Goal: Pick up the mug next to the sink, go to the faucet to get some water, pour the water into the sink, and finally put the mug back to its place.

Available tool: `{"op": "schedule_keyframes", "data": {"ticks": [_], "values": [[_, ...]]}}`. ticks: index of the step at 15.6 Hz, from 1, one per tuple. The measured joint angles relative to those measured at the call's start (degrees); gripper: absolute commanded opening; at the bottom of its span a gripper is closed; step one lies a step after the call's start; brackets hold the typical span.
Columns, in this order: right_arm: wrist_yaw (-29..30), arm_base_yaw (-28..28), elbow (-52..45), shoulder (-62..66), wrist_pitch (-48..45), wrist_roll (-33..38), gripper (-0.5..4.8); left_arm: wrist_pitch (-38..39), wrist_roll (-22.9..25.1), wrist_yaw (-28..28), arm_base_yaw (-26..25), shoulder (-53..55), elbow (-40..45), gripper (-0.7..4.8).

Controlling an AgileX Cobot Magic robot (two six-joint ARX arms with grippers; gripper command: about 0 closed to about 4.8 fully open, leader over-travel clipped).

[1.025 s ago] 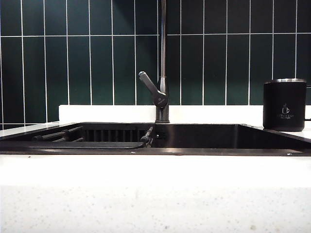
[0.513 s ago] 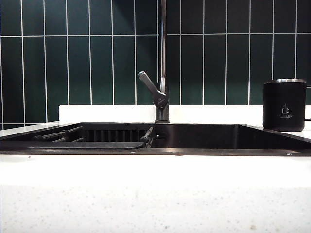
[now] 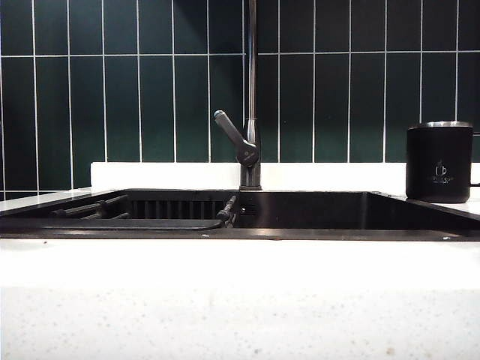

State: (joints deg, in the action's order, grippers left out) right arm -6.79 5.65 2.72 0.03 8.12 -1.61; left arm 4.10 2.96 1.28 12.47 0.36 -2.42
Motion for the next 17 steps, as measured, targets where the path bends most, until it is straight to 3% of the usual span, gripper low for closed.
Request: {"op": "schedule_keyframes", "data": {"ticks": [7, 17], "values": [[1.25, 0.00, -0.02, 0.00, 4.68, 0.55, -0.08, 5.16, -0.20, 0.02, 0.00, 0.02, 0.02, -0.05], [1.25, -0.04, -0.02, 0.00, 4.74, 0.55, -0.08, 5.18, -0.20, 0.02, 0.00, 0.00, 0.02, -0.05]]}}
